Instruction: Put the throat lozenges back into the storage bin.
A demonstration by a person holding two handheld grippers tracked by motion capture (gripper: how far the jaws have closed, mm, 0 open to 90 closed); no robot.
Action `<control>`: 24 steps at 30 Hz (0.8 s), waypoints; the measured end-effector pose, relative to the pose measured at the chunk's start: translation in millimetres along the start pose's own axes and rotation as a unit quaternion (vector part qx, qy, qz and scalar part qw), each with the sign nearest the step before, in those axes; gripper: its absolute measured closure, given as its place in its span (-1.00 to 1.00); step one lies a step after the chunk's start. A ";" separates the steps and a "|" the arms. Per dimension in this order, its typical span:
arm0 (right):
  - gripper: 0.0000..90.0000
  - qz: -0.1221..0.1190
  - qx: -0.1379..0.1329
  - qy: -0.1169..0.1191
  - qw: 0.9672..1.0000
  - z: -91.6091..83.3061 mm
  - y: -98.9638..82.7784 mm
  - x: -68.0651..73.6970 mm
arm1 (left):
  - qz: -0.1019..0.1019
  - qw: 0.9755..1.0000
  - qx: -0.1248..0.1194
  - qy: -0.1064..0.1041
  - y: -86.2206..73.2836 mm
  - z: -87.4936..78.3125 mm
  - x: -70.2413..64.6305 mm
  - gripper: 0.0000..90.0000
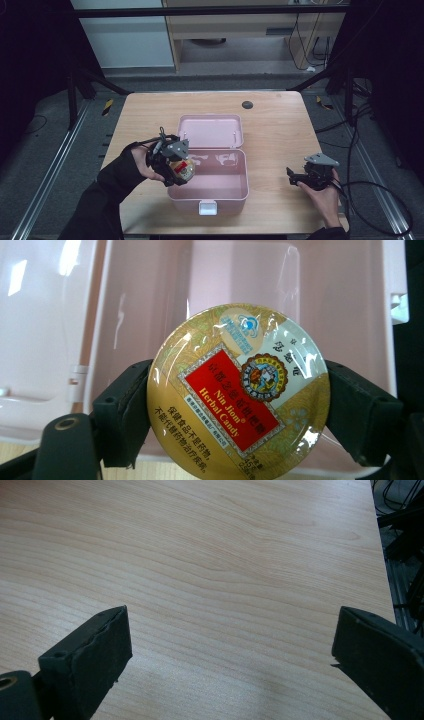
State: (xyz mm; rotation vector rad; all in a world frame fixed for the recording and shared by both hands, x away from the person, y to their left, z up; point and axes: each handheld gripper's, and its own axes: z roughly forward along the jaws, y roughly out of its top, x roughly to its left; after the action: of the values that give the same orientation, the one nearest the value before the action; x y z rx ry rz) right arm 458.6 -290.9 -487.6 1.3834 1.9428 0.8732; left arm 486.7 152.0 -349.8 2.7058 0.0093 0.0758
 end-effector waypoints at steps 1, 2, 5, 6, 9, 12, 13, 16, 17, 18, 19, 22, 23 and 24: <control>-0.93 -0.002 0.000 0.000 1.000 0.3 0.0 0.0 | 0.002 1.000 0.001 0.000 -0.1 1.6 0.1 -0.57; -0.93 -0.002 0.000 0.000 1.000 0.3 0.0 0.0 | 0.002 1.000 0.002 -0.001 -0.4 3.4 0.1 -0.57; -0.93 -0.001 -0.001 0.001 1.000 0.2 0.0 0.2 | 0.009 1.000 0.011 0.002 -0.6 9.2 -0.1 -0.57; -0.93 -0.001 -0.001 0.001 1.000 0.2 0.0 0.2 | 0.009 1.000 0.012 0.001 -1.0 11.4 0.1 -0.57; -0.93 -0.002 -0.001 0.001 1.000 0.2 0.0 0.1 | 0.007 1.000 0.017 -0.003 -2.7 17.4 0.1 -0.57; -0.93 -0.003 0.000 0.001 1.000 0.5 -0.1 0.2 | 0.010 1.000 0.022 -0.005 -4.2 22.3 0.8 -0.57; -0.93 -0.004 0.000 0.001 1.000 0.5 -0.1 0.3 | 0.009 1.000 0.023 -0.006 -4.5 23.8 0.8 -0.57; -0.93 -0.004 0.000 0.001 1.000 0.7 -0.2 0.2 | 0.009 1.000 0.028 -0.006 -4.9 28.8 0.3 -0.57; -0.93 -0.004 0.000 0.001 1.000 0.8 -0.2 0.3 | 0.011 0.999 0.032 -0.006 -4.6 30.1 0.5 -0.57; -0.93 -0.005 0.000 0.000 1.000 0.8 -0.2 0.3 | 0.011 0.999 0.034 -0.006 -4.3 31.3 0.5 -0.57; -0.93 -0.005 0.000 0.001 1.000 0.9 -0.2 0.4 | 0.011 0.999 0.035 -0.008 -3.9 32.2 0.5 -0.57; -0.93 -0.005 0.002 0.002 1.000 1.2 -0.3 0.7 | 0.013 0.999 0.034 -0.008 -3.2 33.5 0.3 -0.57; -0.93 -0.005 0.002 0.002 1.000 1.2 -0.3 0.7 | 0.014 0.999 0.035 -0.007 -3.1 33.6 0.3 -0.57; -0.93 -0.005 0.002 0.002 1.000 1.3 -0.3 0.8 | 0.014 0.999 0.036 -0.007 -3.0 34.0 0.3 -0.57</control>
State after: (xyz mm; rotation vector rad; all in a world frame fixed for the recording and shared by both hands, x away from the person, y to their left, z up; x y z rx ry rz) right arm 459.2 -289.9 -488.7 1.3738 1.9532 0.8688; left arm 488.9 140.5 -381.8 2.7788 -0.0317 0.0665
